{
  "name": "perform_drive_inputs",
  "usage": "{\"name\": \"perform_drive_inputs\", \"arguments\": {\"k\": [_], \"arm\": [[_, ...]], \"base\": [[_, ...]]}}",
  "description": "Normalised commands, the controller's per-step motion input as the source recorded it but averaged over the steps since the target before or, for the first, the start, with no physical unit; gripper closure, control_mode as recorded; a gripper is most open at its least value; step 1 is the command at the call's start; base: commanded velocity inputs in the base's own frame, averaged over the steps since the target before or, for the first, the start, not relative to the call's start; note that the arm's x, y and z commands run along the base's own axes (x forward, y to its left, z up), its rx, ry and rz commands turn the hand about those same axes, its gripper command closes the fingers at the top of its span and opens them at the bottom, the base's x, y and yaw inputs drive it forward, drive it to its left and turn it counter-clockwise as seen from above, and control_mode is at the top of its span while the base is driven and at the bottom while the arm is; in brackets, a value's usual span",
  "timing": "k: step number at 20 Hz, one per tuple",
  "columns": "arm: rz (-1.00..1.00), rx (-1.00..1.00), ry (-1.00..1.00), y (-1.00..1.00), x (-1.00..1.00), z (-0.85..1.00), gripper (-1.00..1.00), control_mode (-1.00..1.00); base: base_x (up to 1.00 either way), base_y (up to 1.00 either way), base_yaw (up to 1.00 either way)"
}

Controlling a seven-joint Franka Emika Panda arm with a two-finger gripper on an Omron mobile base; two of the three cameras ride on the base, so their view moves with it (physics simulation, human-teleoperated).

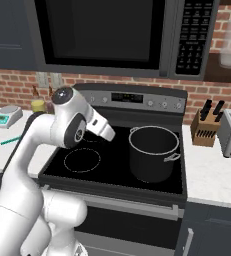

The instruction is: Put the bell pepper and sweet potato in the pot. Retrieve the spatula and lightly stir the vegetables in the pot.

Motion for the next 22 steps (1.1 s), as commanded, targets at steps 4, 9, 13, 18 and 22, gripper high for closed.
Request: {"name": "perform_drive_inputs", "arguments": {"k": [4,9,13,18,22], "arm": [[-0.04,0.0,0.0,-1.0,0.01,-0.03,1.0,-1.0],[0.0,0.0,0.0,-1.0,0.19,-0.02,1.0,-1.0],[0.0,0.0,0.0,-1.0,0.39,0.0,1.0,-1.0],[0.0,0.0,0.03,-0.81,0.48,-0.14,1.0,-1.0],[0.0,0.0,0.06,-0.29,0.62,-0.34,1.0,-1.0]], "base": [[0.0,0.0,0.0],[0.0,0.0,0.0],[0.0,0.0,0.0],[0.0,0.0,0.0],[0.0,0.0,0.0]]}}
